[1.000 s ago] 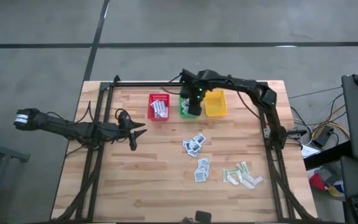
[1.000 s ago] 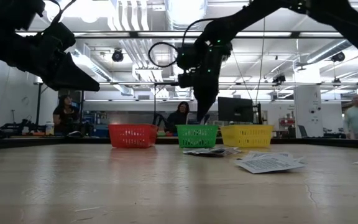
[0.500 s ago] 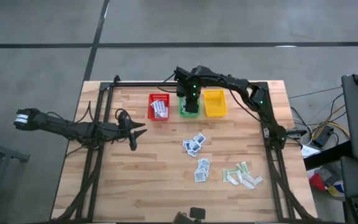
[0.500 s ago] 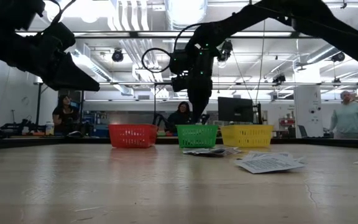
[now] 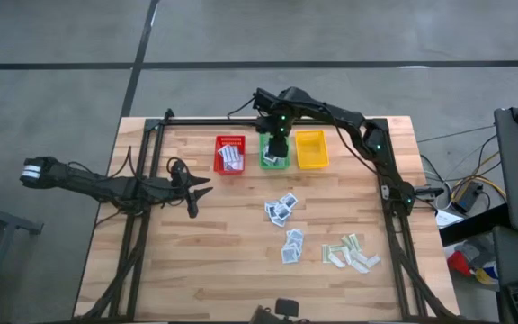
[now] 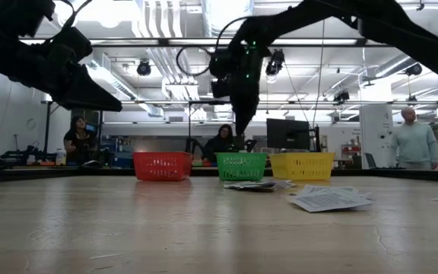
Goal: Pick & Place First Aid Supplies
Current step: Put the alcohol pad into the green basket
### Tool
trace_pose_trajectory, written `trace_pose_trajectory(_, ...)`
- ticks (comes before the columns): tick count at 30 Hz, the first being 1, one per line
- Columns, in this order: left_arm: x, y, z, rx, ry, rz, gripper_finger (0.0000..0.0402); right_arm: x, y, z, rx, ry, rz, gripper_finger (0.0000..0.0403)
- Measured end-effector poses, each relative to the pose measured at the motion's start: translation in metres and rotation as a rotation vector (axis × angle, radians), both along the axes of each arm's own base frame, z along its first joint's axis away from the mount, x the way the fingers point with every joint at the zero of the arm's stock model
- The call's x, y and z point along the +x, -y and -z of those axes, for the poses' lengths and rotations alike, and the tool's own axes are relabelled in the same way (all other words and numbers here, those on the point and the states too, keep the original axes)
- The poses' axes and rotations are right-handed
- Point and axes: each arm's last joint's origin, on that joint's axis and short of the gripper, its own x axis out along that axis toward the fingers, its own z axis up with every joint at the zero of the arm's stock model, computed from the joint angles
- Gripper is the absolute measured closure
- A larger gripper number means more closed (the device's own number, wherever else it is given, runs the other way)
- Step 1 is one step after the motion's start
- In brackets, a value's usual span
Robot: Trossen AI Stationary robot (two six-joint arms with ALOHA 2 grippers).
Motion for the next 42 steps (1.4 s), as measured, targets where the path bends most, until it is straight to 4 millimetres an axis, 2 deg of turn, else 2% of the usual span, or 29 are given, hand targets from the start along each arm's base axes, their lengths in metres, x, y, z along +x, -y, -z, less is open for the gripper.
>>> trace_pose_trajectory(4,0.000,0.000,0.000,0.011,-0.004,0.003,0.0268,-0.007,-0.009,-0.024,0.006,0.012,0.011,0.0273)
trace_pose_trajectory(9,0.000,0.000,0.000,0.011,-0.004,0.004,0.0268,-0.016,-0.034,-0.053,0.026,0.056,-0.015,0.0283)
trace_pose_trajectory(13,0.000,0.000,0.000,0.012,-0.005,0.004,0.0268,-0.023,-0.060,-0.071,0.102,0.117,-0.058,0.0290)
trace_pose_trajectory(18,0.000,0.000,0.000,0.012,-0.005,0.004,0.0268,-0.039,-0.102,-0.081,0.129,0.108,-0.111,0.0298)
trace_pose_trajectory(25,0.000,0.000,0.000,0.013,-0.005,0.004,0.0268,-0.072,-0.153,-0.076,0.142,0.144,-0.138,0.0307)
trace_pose_trajectory(30,0.000,0.000,0.000,0.013,-0.005,0.004,0.0268,-0.099,-0.176,-0.065,0.158,0.219,-0.092,0.0315)
trace_pose_trajectory(37,0.000,0.000,0.000,0.012,-0.005,0.004,0.0268,-0.134,-0.192,-0.041,0.187,0.255,-0.043,0.0324)
trace_pose_trajectory(42,0.000,0.000,0.000,0.006,-0.003,0.002,0.0268,-0.147,-0.195,-0.019,0.175,0.288,-0.075,0.0318)
